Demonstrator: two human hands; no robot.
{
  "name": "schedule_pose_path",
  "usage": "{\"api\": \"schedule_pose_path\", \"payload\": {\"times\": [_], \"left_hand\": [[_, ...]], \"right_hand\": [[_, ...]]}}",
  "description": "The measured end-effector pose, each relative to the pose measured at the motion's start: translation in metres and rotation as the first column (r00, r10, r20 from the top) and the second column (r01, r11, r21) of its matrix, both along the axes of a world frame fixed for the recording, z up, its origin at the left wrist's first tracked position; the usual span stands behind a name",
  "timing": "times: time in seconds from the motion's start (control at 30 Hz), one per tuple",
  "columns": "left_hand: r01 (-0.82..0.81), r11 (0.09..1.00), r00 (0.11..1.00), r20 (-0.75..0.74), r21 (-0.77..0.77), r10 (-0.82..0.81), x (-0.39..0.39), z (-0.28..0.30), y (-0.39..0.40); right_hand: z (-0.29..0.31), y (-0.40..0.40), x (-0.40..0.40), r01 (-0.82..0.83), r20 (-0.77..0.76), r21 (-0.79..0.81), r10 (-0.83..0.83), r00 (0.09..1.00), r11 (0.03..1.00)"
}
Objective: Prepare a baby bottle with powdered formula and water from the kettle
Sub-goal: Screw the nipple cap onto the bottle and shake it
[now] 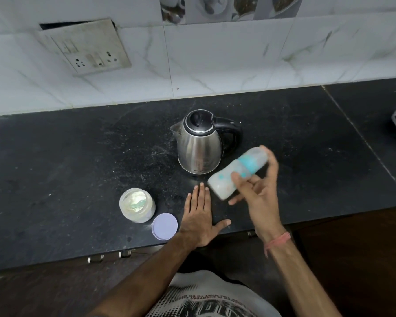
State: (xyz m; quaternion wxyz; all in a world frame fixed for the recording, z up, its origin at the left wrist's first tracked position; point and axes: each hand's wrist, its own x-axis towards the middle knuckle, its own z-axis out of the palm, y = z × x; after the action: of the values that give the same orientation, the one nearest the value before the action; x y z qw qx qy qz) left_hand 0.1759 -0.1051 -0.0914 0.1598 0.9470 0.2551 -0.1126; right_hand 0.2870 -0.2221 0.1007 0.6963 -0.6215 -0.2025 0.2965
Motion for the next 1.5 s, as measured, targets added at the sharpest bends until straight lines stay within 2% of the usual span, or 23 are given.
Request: {"api": "schedule_pose_path", "payload": {"times": [0.03, 0.13, 0.17, 0.27, 0.3, 0.4, 0.5, 0.53, 0.63, 0.73, 0.77, 0.87, 1.0, 1.1, 1.13, 1.23, 1.27, 1.37, 1.47, 1.5], "left_hand": [[-0.004, 1.0, 1.0, -0.002, 0.002, 0.004, 0.001, 0.001, -0.001], [-0.005, 0.999, 0.999, 0.037, -0.037, 0.006, 0.0, -0.001, -0.002], [-0.007, 0.999, 0.999, 0.042, -0.04, 0.009, -0.001, -0.001, -0.002], [-0.011, 1.0, 1.0, 0.025, -0.003, 0.011, 0.0, -0.001, -0.001], [-0.01, 1.0, 0.999, 0.035, -0.007, 0.01, 0.0, 0.0, -0.002], [-0.001, 0.999, 0.996, 0.086, -0.041, 0.004, -0.002, -0.001, -0.003], [-0.015, 1.0, 0.999, 0.045, -0.002, 0.015, -0.001, -0.004, -0.001], [-0.016, 1.0, 0.999, 0.048, 0.002, 0.015, -0.001, -0.004, -0.001], [0.005, 0.998, 0.996, 0.084, -0.064, 0.0, -0.003, 0.0, -0.001], [-0.004, 1.0, 0.999, 0.041, -0.016, 0.005, -0.002, 0.001, 0.0], [-0.008, 1.0, 0.999, 0.036, -0.014, 0.009, -0.001, 0.001, 0.0], [0.003, 0.999, 0.998, 0.062, -0.053, 0.0, -0.002, -0.001, 0.0], [-0.003, 0.999, 1.0, 0.025, -0.034, 0.003, 0.0, 0.001, 0.001], [-0.011, 0.997, 0.999, 0.049, -0.081, 0.015, -0.001, 0.002, 0.0], [-0.008, 0.998, 0.999, 0.042, -0.07, 0.011, -0.001, 0.003, 0.0], [-0.01, 0.999, 1.0, 0.012, -0.046, 0.01, 0.0, 0.006, 0.0], [-0.01, 0.999, 1.0, 0.018, -0.051, 0.011, 0.0, 0.005, -0.001], [-0.01, 0.997, 0.999, 0.039, -0.078, 0.013, -0.001, 0.001, 0.0], [-0.006, 0.999, 1.0, -0.001, -0.05, 0.006, 0.0, 0.004, 0.001], [-0.004, 0.999, 1.0, -0.001, -0.041, 0.004, 0.0, 0.006, 0.0]], "right_hand": [[-0.002, 0.0, 0.001, 0.019, -0.018, -0.001, -0.019, 1.0, 1.0], [-0.004, 0.002, -0.002, -0.155, 0.034, -0.037, 0.156, 0.987, 0.987], [-0.005, 0.001, -0.004, -0.139, 0.039, -0.028, 0.14, 0.989, 0.99], [-0.006, 0.003, -0.006, 0.078, -0.044, 0.021, -0.077, 0.996, 0.997], [-0.007, 0.003, -0.006, 0.062, -0.042, 0.007, -0.062, 0.997, 0.998], [-0.007, 0.002, -0.009, -0.137, 0.04, -0.039, 0.139, 0.99, 0.99], [-0.006, 0.005, -0.008, 0.032, -0.029, 0.0, -0.032, 0.999, 0.999], [-0.005, 0.007, -0.007, 0.033, -0.033, -0.005, -0.033, 0.999, 0.999], [-0.003, 0.008, -0.007, -0.14, 0.065, -0.042, 0.142, 0.988, 0.989], [-0.001, 0.008, -0.007, 0.035, 0.015, 0.017, -0.035, 0.999, 0.999], [0.0, 0.008, -0.006, 0.044, 0.012, 0.013, -0.045, 0.999, 0.999], [-0.001, 0.002, -0.002, -0.162, 0.09, -0.072, 0.168, 0.982, 0.984], [-0.003, -0.003, 0.001, -0.004, 0.019, -0.04, 0.005, 1.0, 0.999], [-0.005, -0.005, 0.002, -0.161, 0.062, -0.069, 0.165, 0.984, 0.985], [-0.005, -0.006, 0.002, -0.133, 0.054, -0.048, 0.136, 0.989, 0.99], [-0.007, -0.003, 0.001, 0.112, -0.062, 0.033, -0.11, 0.992, 0.993], [-0.007, -0.002, 0.001, 0.102, -0.056, 0.026, -0.101, 0.993, 0.994], [-0.007, -0.003, -0.003, -0.084, 0.029, 0.01, 0.083, 0.996, 0.996], [-0.005, -0.001, -0.002, 0.101, -0.063, 0.066, -0.097, 0.993, 0.993], [-0.005, -0.001, -0.001, 0.118, -0.068, 0.057, -0.114, 0.991, 0.991]]}}
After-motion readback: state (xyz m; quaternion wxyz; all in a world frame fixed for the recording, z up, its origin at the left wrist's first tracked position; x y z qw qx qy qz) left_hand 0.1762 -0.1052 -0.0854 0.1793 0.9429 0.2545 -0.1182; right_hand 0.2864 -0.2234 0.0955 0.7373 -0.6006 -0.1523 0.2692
